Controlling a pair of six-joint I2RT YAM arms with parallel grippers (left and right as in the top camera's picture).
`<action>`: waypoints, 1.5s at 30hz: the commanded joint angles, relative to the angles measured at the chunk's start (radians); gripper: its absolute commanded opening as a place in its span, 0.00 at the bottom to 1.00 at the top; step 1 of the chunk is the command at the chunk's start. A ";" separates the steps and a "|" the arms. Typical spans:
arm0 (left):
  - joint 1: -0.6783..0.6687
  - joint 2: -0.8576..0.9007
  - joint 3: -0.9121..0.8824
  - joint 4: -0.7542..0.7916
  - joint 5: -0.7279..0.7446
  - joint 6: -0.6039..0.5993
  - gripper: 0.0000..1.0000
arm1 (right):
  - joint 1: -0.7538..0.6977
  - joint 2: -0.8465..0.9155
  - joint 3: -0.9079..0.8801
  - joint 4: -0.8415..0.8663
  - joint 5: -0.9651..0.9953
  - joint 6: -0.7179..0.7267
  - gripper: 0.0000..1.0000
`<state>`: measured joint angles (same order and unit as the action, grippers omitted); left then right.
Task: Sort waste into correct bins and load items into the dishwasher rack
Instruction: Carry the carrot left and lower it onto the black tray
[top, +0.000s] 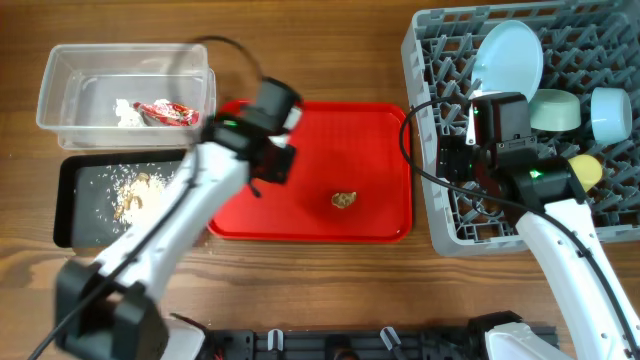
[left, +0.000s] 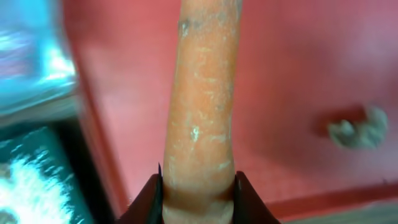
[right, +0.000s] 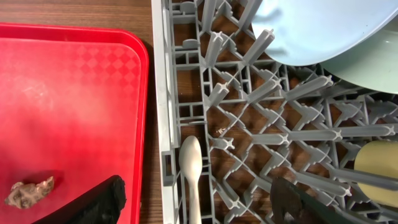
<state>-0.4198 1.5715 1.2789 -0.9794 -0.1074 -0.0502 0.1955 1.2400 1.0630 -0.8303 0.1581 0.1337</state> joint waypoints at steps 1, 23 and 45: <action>0.183 -0.090 0.017 -0.007 -0.021 -0.103 0.05 | 0.005 0.005 0.010 -0.002 -0.001 -0.003 0.77; 0.961 -0.093 -0.129 0.079 -0.017 -0.460 0.04 | 0.005 0.005 0.010 -0.001 -0.002 -0.003 0.77; 0.961 0.038 -0.316 0.213 -0.018 -0.460 0.28 | 0.005 0.005 0.010 -0.001 -0.002 -0.002 0.77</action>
<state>0.5373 1.5955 0.9676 -0.7689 -0.1188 -0.4934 0.1955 1.2400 1.0630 -0.8303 0.1577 0.1333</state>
